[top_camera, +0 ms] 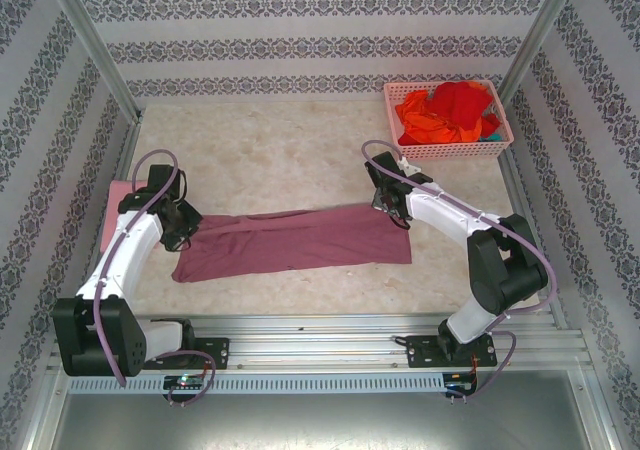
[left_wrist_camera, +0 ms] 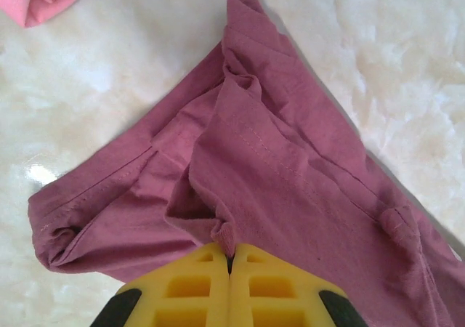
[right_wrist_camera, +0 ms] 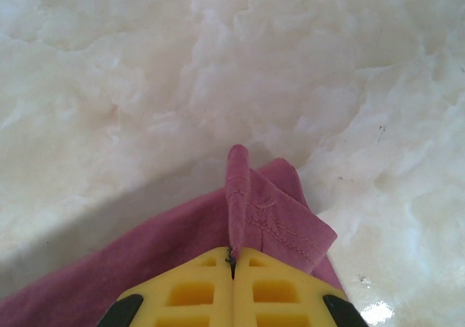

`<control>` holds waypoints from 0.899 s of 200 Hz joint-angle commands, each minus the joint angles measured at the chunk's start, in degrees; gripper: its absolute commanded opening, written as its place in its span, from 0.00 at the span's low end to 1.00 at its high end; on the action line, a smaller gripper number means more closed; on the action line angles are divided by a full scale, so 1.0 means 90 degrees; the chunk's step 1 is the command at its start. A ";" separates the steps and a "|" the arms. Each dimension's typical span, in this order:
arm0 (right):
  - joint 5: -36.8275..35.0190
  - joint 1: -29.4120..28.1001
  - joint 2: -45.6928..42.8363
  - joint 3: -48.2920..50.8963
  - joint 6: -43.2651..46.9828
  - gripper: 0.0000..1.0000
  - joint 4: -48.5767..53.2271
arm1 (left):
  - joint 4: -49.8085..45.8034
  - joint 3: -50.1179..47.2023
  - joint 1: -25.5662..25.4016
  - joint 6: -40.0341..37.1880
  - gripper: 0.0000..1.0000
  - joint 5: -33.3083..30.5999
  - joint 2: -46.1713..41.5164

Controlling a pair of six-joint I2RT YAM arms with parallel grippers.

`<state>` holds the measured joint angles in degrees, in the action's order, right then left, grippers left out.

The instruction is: Fold and stack the t-shirts

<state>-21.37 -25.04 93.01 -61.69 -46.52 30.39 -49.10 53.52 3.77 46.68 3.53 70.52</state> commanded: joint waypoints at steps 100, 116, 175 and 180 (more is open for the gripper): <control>-0.0037 -0.0252 -0.0137 0.0238 -0.0258 0.01 0.0348 | -0.0225 -0.0390 0.0159 -0.0296 0.00 -0.0427 -0.0072; -0.0029 -0.0317 -0.0167 0.0294 -0.0341 0.01 0.0388 | -0.0127 -0.0536 0.0175 -0.0278 0.00 -0.0393 -0.0065; 0.0036 -0.0470 -0.0158 0.0535 -0.0576 0.02 0.0477 | 0.0090 -0.0812 0.0196 -0.0315 0.00 -0.0349 0.0104; 0.0036 -0.0488 -0.0159 0.0553 -0.0587 0.02 0.0490 | 0.0111 -0.0842 0.0205 -0.0316 0.00 -0.0361 0.0117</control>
<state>-20.32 -28.69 92.62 -57.74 -49.84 32.60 -48.80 47.29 4.62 45.17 1.67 70.89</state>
